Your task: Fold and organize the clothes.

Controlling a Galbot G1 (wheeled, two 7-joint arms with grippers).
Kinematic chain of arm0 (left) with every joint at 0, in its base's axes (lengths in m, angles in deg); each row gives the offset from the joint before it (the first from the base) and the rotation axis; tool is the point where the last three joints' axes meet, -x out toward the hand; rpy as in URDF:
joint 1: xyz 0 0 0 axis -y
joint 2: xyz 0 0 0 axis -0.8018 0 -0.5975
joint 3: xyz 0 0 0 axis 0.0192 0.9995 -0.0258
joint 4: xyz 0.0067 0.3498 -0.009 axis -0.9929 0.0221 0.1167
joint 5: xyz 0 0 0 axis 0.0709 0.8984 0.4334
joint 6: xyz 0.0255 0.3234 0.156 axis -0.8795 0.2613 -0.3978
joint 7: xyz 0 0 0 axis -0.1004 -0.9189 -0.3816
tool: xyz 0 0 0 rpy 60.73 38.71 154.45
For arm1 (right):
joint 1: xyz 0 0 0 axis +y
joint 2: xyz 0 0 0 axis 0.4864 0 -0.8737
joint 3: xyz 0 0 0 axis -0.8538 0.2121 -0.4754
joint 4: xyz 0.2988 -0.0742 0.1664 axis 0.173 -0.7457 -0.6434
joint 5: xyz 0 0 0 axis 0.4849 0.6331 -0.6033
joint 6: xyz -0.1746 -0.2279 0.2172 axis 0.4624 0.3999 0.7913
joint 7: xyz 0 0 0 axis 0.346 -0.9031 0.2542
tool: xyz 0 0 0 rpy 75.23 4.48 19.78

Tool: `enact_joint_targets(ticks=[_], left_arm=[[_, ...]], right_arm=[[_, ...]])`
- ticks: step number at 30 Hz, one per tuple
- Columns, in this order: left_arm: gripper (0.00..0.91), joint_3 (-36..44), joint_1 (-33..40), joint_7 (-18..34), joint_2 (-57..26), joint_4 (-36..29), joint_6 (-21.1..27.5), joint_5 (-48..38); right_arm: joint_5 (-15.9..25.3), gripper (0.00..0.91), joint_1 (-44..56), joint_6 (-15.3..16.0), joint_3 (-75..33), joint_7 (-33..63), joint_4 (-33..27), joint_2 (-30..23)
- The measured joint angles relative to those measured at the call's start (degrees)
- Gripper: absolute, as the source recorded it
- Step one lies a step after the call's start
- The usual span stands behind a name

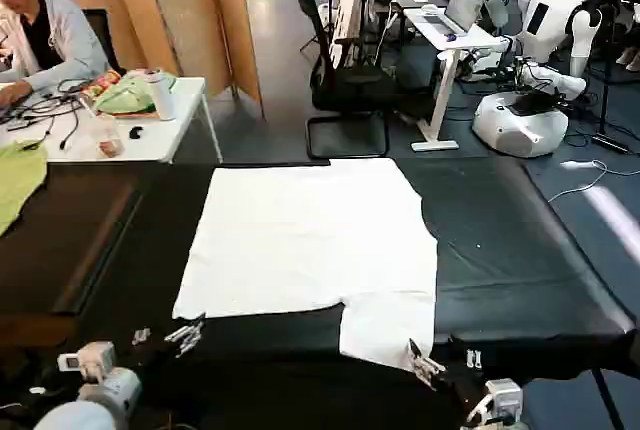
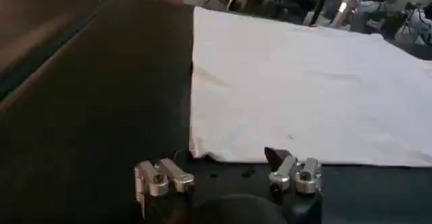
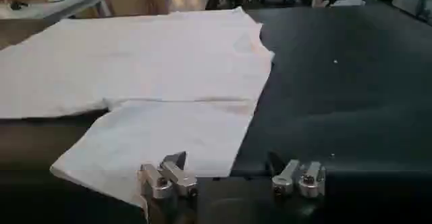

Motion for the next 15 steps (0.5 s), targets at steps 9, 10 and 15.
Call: enact_joint_targets(ticks=[9, 10, 15], left_arm=[[0.000, 0.0, 0.6, -0.8, 0.3, 0.6, -0.3, 1.8], [0.000, 0.0, 0.7, -0.8, 0.4, 1.0, -0.2, 1.7], [0.000, 0.0, 0.5, -0.4, 0.6, 2.2, -0.5, 1.8]], right_arm=[[1.0, 0.449, 0.1, 1.0, 0.8, 0.5, -0.3, -1.0], [1.0, 0.361, 0.1, 1.2, 0.8, 0.6, -0.4, -1.1], [0.9, 0.000, 0.4, 1.8, 1.0, 1.0, -0.2, -1.3]])
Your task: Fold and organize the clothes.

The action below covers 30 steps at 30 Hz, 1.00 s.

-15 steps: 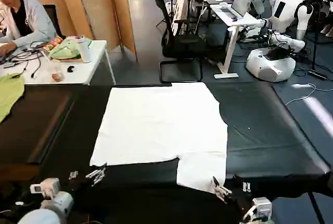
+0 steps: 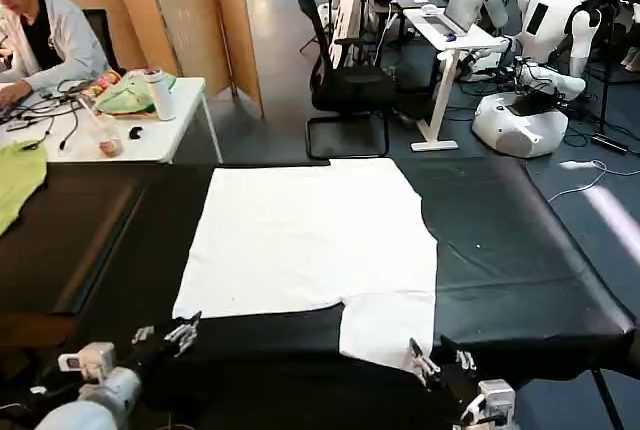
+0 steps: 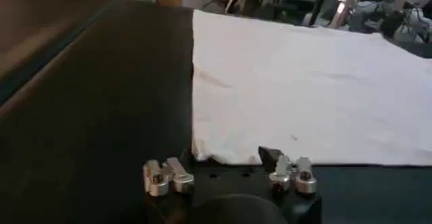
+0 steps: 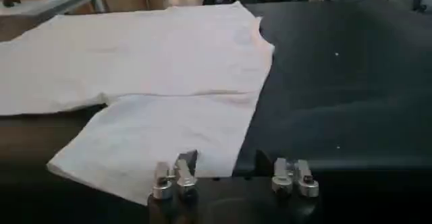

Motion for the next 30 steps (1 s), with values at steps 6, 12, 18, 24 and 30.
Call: enact_joint_targets(ticks=[6, 12, 18, 24, 30], left_arm=[[0.000, 0.2, -0.7, 0.8, 0.1, -0.1, 0.4, 0.2], [0.000, -0.8, -3.4, 2.4, 0.4, -3.1, 1.3, 0.1], [0.000, -2.2, -7.7, 3.4, 1.3, -8.1, 0.4, 1.5], [0.000, -0.6, -5.7, 3.5, 2.9, -8.5, -4.3, 4.5], [0.000, 1.9, 2.7, 5.0, 4.4, -5.2, -6.6, 7.2]], right_arm=[[-0.3, 0.000, 2.3, -0.1, -0.9, 0.9, 2.9, -0.4], [-0.8, 0.000, 5.6, -0.4, -2.5, 0.8, 8.0, -0.3], [-3.5, 0.000, 2.2, -4.6, -2.8, 0.3, 7.2, 1.2], [-6.3, 0.000, -5.8, -7.0, -1.8, 0.6, 1.3, 4.6], [-5.4, 0.000, -17.7, -5.4, 0.9, 1.7, -6.4, 4.7]])
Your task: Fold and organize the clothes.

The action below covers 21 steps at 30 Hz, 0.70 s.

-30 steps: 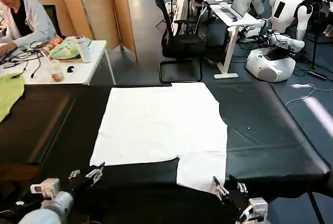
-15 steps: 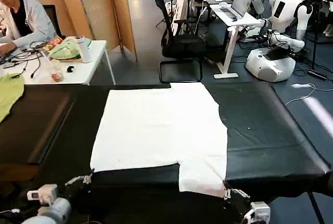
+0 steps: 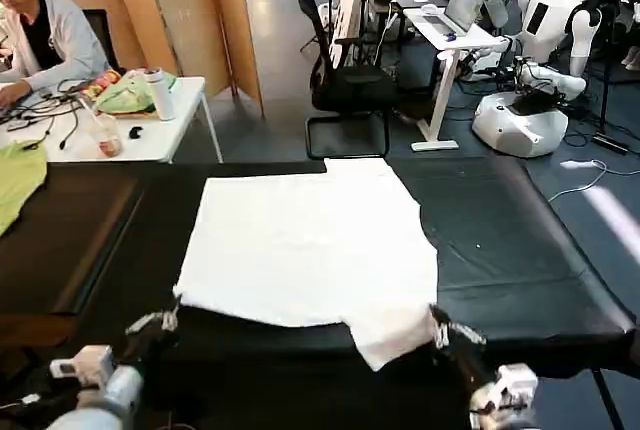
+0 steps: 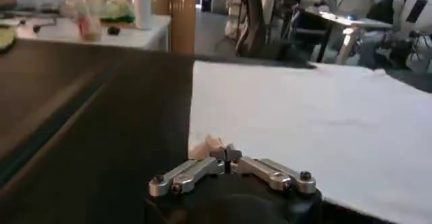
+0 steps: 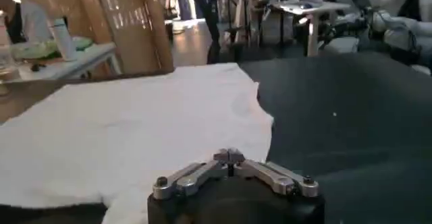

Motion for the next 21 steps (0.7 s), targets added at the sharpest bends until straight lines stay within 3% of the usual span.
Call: enact_joint_targets(ticks=[9, 21], left_arm=[[0.000, 4.1, 12.9, -0.3, 1.3, 9.3, -2.7, 6.9], [0.000, 6.6, 21.9, -1.2, -0.9, 20.0, -4.3, 10.5]], right_arm=[[0.1, 0.000, -16.7, 0.8, 5.9, -0.4, -12.6, -0.9], [0.8, 0.000, -29.4, -0.2, 10.3, -1.7, -26.1, -2.7]])
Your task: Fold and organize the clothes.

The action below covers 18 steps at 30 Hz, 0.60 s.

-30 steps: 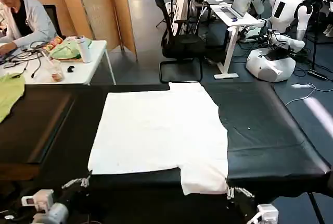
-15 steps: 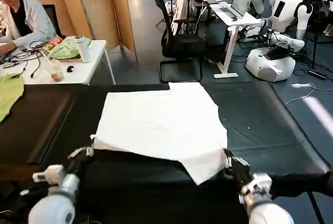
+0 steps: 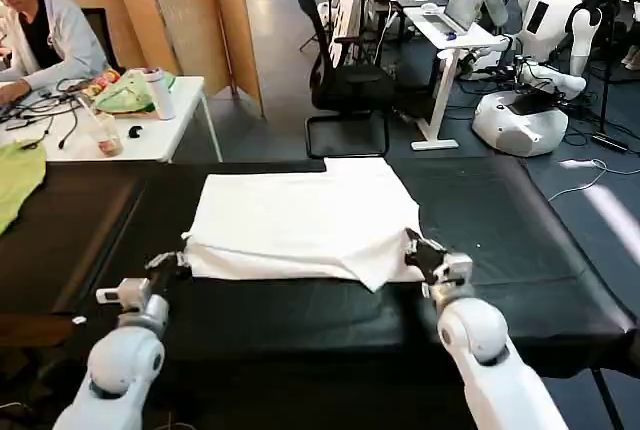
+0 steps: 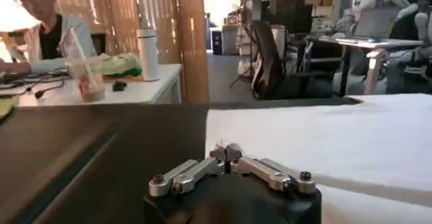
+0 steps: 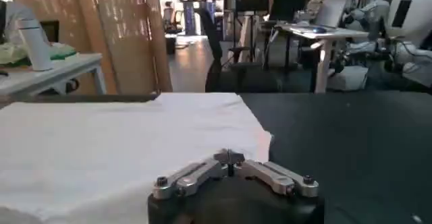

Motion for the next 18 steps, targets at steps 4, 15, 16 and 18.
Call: enact_joint_targets(ticks=[4, 15, 16, 18], left_arm=[[0.000, 0.1, 1.7, 0.1, -0.2, 2.0, -0.3, 0.8], [0.878, 1.6, 4.0, -1.3, -1.2, 4.7, 1.2, 2.2], [0.878, 1.6, 3.8, -1.3, -1.2, 4.6, 1.5, 2.4], [0.878, 1.6, 3.3, -1.4, -1.2, 4.2, 2.0, 2.7]], right_arm=[[-1.2, 0.000, -1.4, 1.0, 0.5, -0.4, -1.4, -0.6], [-3.7, 0.878, 4.8, 6.2, -2.4, -2.2, 7.0, 3.8], [-3.7, 0.878, 6.0, 6.2, -2.7, -2.3, 8.2, 4.3], [-3.7, 0.878, 8.6, 6.4, -3.4, -2.5, 10.8, 5.4]])
